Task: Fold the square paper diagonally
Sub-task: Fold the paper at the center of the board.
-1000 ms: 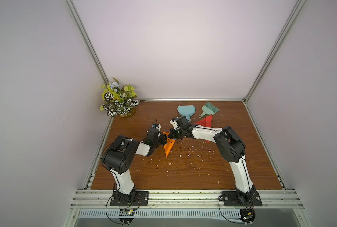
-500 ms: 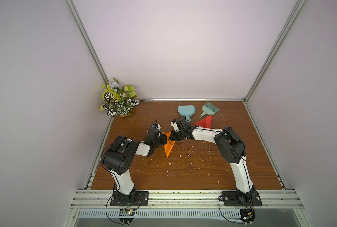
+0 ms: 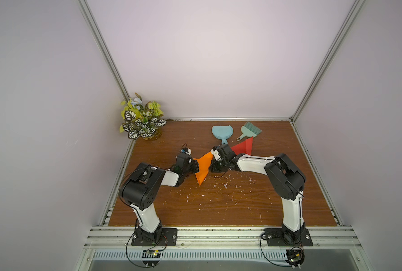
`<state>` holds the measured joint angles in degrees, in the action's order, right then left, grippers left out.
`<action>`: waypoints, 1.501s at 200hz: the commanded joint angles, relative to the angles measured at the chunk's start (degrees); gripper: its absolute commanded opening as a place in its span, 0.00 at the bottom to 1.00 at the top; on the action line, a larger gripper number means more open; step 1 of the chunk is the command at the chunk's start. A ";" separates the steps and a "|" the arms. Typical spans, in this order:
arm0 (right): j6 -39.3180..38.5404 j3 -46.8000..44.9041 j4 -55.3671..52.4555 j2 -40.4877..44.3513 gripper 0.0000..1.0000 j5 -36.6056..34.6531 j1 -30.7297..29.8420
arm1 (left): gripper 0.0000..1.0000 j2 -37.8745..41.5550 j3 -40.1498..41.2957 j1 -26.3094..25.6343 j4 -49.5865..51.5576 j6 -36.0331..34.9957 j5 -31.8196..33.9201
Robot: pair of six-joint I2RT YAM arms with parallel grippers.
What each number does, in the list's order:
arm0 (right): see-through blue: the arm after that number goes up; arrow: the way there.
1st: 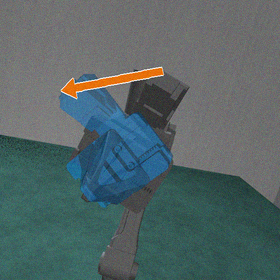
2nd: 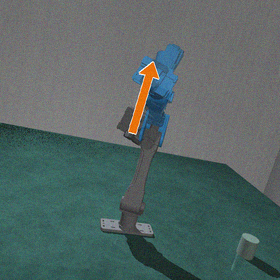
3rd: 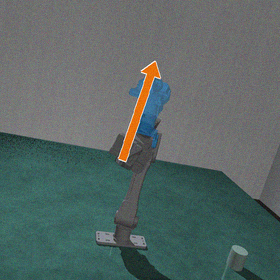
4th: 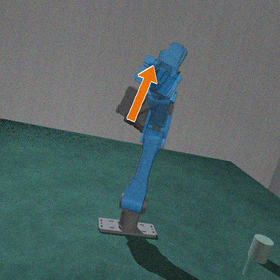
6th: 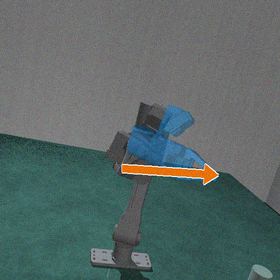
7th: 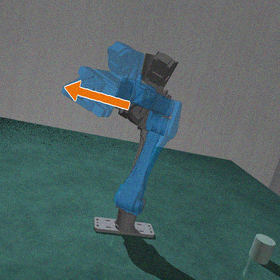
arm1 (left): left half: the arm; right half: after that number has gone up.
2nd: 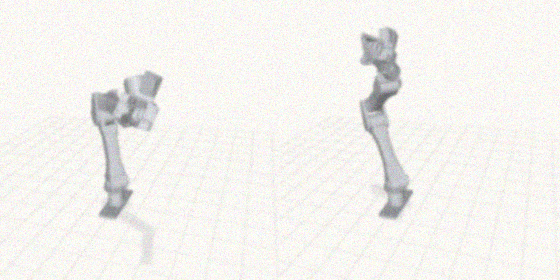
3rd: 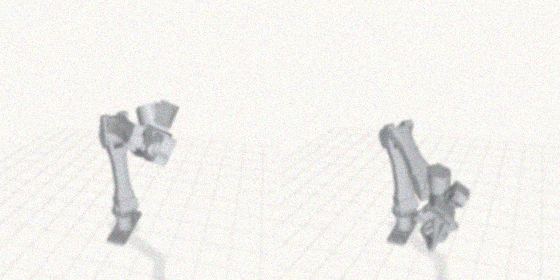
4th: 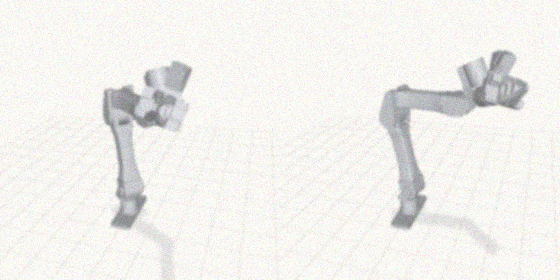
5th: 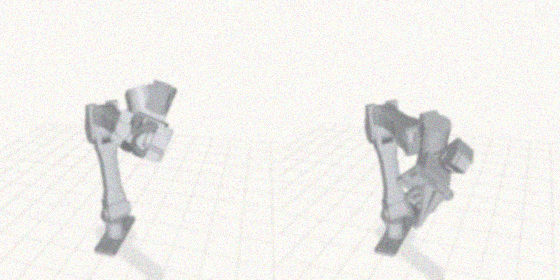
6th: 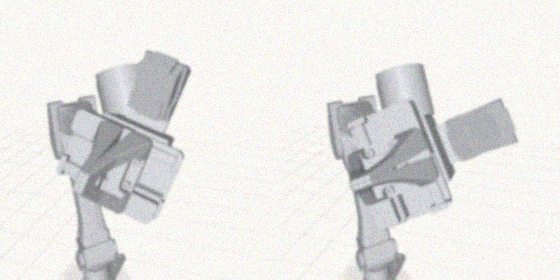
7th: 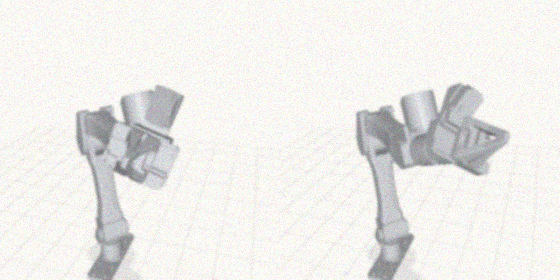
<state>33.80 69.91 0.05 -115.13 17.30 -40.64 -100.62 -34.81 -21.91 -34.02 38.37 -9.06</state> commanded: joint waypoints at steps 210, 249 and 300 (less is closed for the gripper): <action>-1.72 -0.49 13.47 -3.81 0.03 9.33 1.79 | 0.00 3.16 1.63 -2.52 5.68 9.84 4.97; -3.06 1.68 11.28 -5.62 0.04 8.23 2.93 | 0.00 3.27 1.67 -2.52 5.88 9.86 5.09; -4.17 4.32 10.68 -7.66 0.04 8.25 4.95 | 0.00 3.34 1.76 -2.52 6.03 9.54 5.21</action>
<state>31.31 71.81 12.40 -121.32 27.14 -37.15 -97.43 -32.84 -23.99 -31.24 48.27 -4.27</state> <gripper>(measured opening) 0.049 0.050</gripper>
